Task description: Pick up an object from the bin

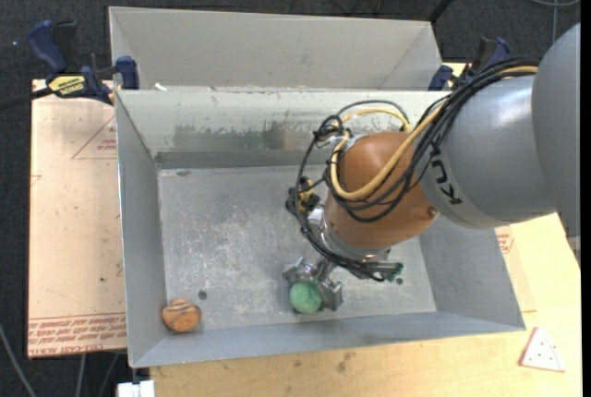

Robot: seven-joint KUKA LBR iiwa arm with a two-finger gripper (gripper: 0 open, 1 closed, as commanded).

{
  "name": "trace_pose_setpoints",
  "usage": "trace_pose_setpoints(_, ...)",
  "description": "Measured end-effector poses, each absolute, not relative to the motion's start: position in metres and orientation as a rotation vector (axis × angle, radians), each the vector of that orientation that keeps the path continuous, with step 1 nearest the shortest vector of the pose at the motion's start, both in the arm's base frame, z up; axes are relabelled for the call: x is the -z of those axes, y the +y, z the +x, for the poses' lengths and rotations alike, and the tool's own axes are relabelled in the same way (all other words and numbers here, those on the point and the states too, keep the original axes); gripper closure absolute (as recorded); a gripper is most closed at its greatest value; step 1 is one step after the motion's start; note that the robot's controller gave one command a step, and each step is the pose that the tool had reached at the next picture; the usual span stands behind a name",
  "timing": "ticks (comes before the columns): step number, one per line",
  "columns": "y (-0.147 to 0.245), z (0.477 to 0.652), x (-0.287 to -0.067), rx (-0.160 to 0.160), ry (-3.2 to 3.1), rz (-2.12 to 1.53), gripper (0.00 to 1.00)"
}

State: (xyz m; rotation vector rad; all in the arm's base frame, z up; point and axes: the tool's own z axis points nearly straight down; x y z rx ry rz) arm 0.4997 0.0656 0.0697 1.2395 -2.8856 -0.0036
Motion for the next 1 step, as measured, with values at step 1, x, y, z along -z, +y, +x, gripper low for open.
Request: trace_pose_setpoints(1, 0.0655, 0.4997, -0.0697, 0.004, -2.886, 1.24, 1.0)
